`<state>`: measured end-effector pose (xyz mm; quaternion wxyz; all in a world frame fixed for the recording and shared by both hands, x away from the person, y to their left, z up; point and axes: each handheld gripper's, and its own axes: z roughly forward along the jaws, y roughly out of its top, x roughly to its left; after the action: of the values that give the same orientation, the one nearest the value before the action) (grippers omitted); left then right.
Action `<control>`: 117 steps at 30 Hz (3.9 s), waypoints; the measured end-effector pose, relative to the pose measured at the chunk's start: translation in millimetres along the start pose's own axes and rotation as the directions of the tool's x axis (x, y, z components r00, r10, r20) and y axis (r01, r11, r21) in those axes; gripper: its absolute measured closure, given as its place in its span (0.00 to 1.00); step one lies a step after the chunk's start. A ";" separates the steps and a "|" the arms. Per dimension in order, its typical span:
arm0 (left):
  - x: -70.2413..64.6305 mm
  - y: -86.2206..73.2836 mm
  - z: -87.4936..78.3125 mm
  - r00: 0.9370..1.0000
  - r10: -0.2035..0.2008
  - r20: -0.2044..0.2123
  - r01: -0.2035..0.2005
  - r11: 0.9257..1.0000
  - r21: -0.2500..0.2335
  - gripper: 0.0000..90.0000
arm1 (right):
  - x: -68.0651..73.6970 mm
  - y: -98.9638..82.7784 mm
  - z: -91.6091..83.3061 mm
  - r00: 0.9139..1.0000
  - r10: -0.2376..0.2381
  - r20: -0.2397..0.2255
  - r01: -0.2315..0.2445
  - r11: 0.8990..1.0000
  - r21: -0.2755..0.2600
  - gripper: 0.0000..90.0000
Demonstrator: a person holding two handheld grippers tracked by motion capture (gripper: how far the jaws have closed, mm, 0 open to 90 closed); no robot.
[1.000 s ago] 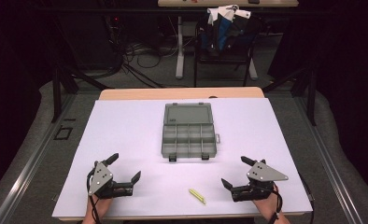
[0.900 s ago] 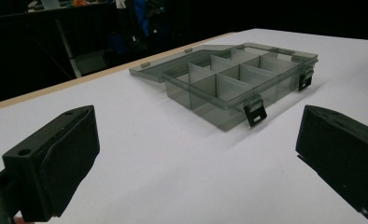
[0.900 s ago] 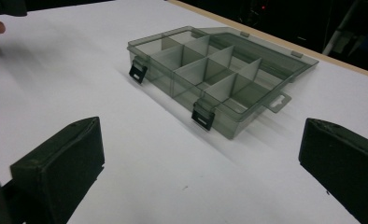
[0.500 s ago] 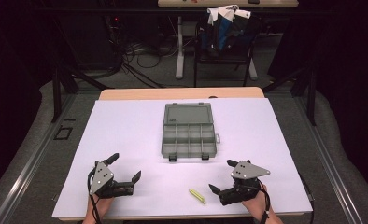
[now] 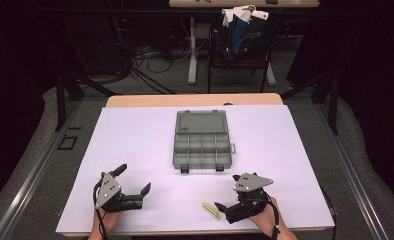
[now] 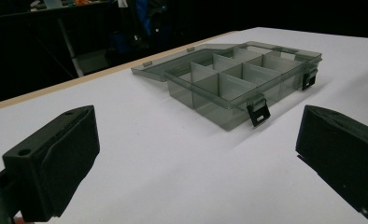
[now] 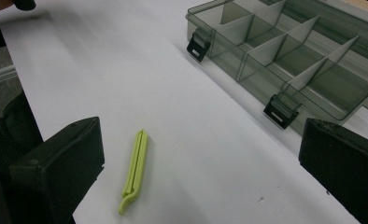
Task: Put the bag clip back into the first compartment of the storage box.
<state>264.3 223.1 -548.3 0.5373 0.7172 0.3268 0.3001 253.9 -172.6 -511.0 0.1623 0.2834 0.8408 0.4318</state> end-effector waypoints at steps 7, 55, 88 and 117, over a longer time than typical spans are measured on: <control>-0.1 0.0 -0.3 1.000 -0.001 -0.001 0.001 1.000 0.000 0.00 | 5.3 4.1 8.1 1.000 0.006 -0.024 -0.005 0.998 0.058 0.00; -0.9 0.2 2.2 1.000 0.010 0.018 -0.010 1.000 0.011 0.00 | 29.4 -7.5 47.6 0.996 0.024 -0.081 0.001 0.957 0.289 0.78; 0.2 0.5 4.1 1.000 0.011 0.030 -0.011 1.000 0.014 0.00 | 24.2 -13.2 48.1 0.996 0.043 -0.083 -0.018 0.960 0.278 0.90; -0.1 1.6 3.2 0.999 0.017 0.030 -0.017 1.000 0.005 0.00 | 18.5 -5.8 36.1 0.999 0.026 -0.046 -0.016 0.977 0.211 0.90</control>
<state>266.9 220.8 -547.6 0.5376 0.7258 0.3136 0.2932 256.1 -141.0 -537.0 0.1064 0.2973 0.8825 0.3486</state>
